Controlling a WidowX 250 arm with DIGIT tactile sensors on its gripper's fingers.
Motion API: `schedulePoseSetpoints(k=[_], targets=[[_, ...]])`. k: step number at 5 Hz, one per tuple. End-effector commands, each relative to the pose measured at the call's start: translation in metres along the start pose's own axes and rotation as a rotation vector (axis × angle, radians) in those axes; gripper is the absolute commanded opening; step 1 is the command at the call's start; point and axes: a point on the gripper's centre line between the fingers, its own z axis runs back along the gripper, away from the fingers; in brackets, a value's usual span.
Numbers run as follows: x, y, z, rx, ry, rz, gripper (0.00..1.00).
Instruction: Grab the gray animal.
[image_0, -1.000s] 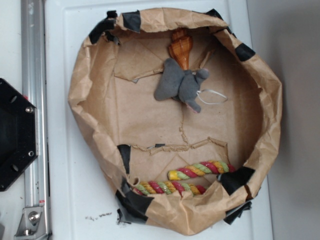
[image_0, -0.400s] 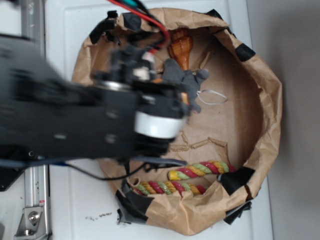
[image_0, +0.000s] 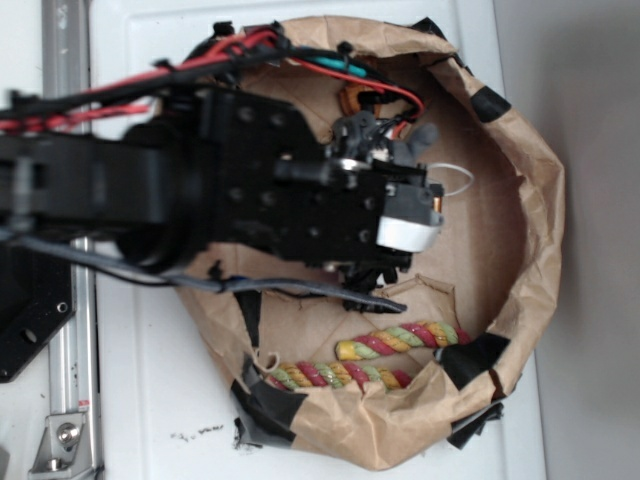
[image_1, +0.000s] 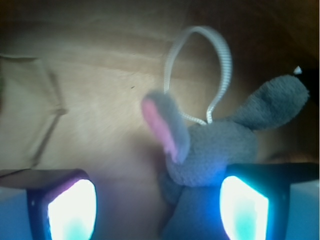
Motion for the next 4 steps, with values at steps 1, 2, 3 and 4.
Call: schedulePoseSetpoints(k=[1,2,3,4], targets=[[0.001,0.011,-0.002,-0.011,-0.008,-0.075,0.00],[0.004,0.013,0.019,-0.012,-0.048,-0.074,0.00],[0.004,0.021,0.054,-0.067,-0.081,-0.033,0.00],[0.001,0.021,0.099,-0.141,-0.138,-0.027,0.00]])
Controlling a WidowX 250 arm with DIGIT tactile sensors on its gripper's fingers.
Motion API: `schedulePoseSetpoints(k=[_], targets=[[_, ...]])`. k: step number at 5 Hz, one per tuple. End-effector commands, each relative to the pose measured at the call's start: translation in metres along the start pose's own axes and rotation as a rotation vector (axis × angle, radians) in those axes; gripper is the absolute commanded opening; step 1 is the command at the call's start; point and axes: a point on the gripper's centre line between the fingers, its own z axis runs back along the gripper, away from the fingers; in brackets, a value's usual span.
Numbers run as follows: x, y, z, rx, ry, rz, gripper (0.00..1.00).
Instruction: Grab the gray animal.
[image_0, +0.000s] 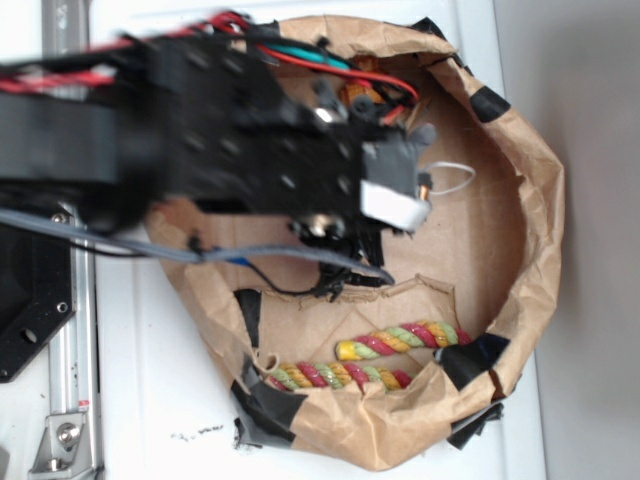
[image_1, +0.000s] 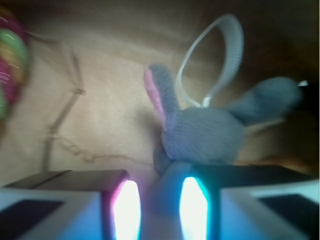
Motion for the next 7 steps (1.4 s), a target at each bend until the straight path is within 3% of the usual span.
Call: schedulePoseSetpoints(k=[1,2,4,6,7], targets=[[0.008,0.012,0.058,-0.028,-0.117,0.025,0.00],[0.010,0.027,0.024,0.027,-0.095,0.006,1.00],[0.007,0.037,-0.020,0.058,-0.034,-0.025,1.00],[0.004,0.051,-0.053,0.041,0.045,-0.002,1.00],[0.007,0.045,-0.059,0.046,0.077,0.003,0.00]])
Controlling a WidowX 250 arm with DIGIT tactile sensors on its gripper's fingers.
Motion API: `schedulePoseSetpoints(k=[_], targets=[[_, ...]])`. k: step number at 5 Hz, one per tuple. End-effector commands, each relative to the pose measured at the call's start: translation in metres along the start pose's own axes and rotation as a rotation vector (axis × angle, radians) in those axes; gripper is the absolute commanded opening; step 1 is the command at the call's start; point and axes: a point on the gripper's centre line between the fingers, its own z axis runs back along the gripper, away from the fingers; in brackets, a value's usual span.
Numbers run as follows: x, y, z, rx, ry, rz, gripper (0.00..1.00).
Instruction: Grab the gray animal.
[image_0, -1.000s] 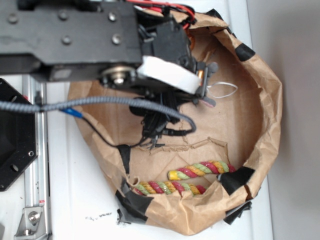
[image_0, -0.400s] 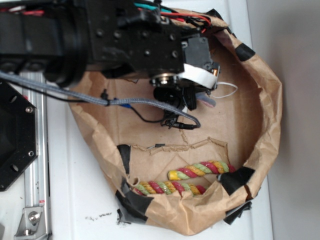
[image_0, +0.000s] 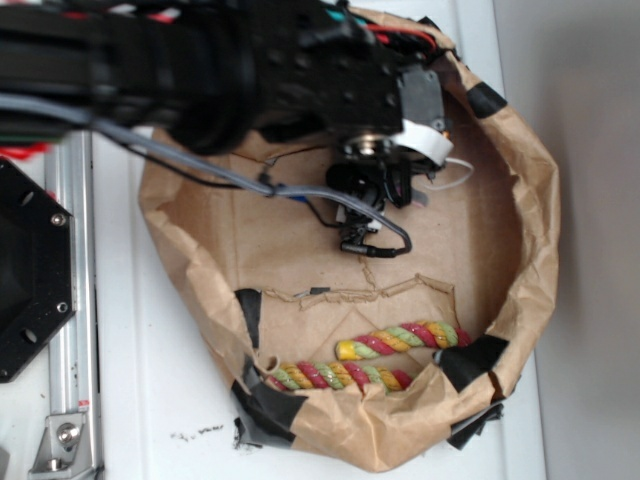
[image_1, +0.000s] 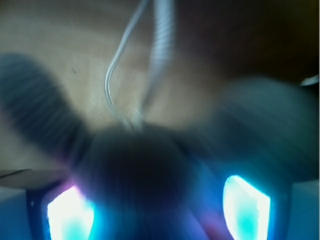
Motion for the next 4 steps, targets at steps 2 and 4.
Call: schedulePoseSetpoints(k=[2,4], targets=[[0.016,-0.014,0.058,-0.075,-0.043,0.054,0.00],[0.000,-0.043,0.152,0.063,0.198,0.216,0.30]])
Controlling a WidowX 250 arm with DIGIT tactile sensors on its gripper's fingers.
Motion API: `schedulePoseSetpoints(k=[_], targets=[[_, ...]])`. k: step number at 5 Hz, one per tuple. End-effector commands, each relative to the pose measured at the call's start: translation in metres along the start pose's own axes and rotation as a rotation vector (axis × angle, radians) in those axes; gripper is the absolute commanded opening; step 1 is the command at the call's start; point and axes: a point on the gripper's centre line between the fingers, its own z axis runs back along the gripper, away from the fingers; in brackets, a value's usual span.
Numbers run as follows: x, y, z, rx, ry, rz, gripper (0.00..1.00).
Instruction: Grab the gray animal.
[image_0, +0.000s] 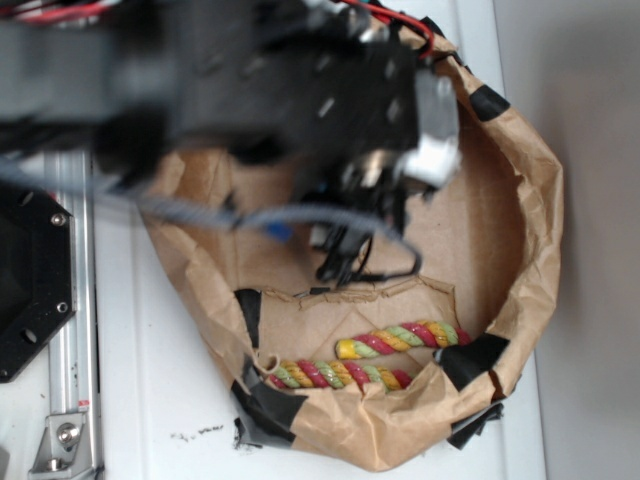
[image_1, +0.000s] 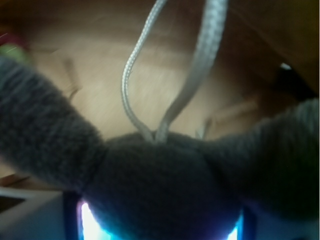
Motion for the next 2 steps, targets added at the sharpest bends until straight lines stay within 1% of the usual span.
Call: schedulePoseSetpoints(k=[1,2], targets=[[-0.0020,-0.0129,0.0578,0.002,0.201,0.387,0.00],[0.0033,-0.0085,0.0530,0.006,0.231,0.436,0.00]])
